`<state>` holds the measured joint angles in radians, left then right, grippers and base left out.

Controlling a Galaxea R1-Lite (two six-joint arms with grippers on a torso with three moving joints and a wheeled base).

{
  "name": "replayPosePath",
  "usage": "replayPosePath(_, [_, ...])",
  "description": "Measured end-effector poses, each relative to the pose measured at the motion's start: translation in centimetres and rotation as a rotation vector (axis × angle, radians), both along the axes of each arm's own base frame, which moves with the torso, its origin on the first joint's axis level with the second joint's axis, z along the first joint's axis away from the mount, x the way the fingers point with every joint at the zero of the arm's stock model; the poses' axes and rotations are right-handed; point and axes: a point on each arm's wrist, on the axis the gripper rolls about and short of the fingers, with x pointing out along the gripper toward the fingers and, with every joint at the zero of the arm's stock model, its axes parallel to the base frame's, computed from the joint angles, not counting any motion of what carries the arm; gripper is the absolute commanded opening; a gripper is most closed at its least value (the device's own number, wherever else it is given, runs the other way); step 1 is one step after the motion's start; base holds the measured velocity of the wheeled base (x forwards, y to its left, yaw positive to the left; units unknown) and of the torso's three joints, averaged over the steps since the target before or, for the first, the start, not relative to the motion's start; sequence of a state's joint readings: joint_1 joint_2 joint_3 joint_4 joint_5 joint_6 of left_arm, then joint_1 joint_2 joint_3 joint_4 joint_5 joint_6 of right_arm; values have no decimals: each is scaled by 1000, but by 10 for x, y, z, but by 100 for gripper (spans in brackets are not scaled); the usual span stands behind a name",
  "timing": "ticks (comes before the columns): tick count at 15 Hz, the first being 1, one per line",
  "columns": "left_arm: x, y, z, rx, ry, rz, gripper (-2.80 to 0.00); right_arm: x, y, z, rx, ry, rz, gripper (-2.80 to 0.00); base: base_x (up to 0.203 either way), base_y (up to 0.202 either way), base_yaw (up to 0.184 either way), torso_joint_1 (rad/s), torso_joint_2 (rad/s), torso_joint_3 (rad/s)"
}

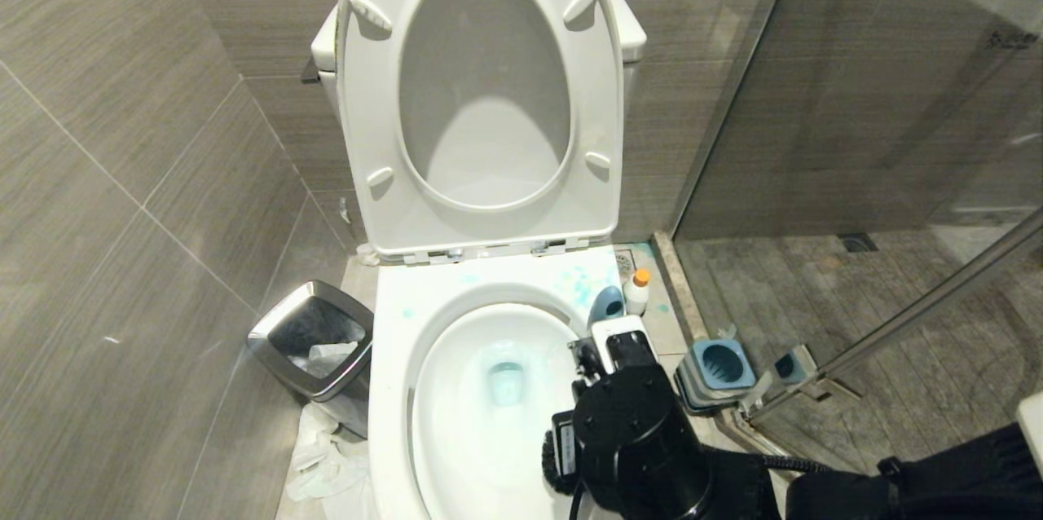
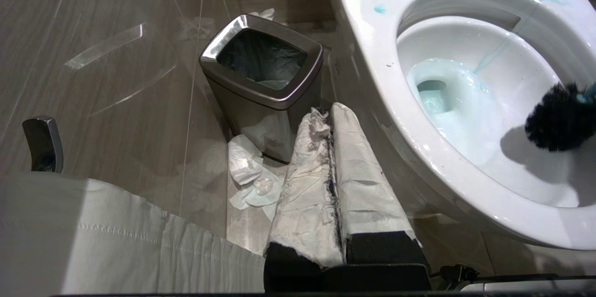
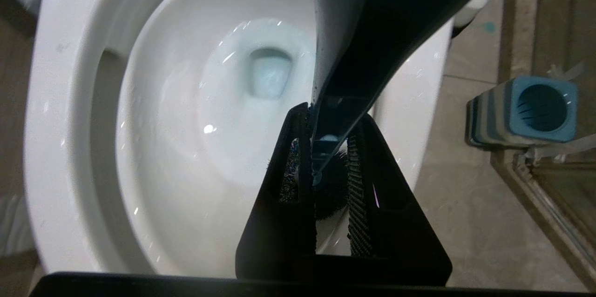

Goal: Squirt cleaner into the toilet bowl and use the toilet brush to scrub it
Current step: Scrub the toilet bowl

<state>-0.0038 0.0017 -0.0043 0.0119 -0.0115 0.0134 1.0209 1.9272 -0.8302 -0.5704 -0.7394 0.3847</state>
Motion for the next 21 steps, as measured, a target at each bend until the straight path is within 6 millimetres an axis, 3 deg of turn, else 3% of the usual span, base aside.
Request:
replayPosePath(5, [0, 0, 0, 0, 0, 0, -280, 47, -14, 19, 26, -48, -87, -280, 0, 0, 0, 0, 0, 0])
replayPosePath(8, [0, 0, 0, 0, 0, -1, -280, 69, -8, 29, 40, -84, -96, -280, 0, 0, 0, 0, 0, 0])
replayPosePath(16, [0, 0, 0, 0, 0, -1, -280, 123, 48, 23, 50, -163, -45, -280, 0, 0, 0, 0, 0, 0])
replayPosePath(21, [0, 0, 0, 0, 1, -1, -280, 146, 80, 14, 46, -204, -13, -280, 0, 0, 0, 0, 0, 0])
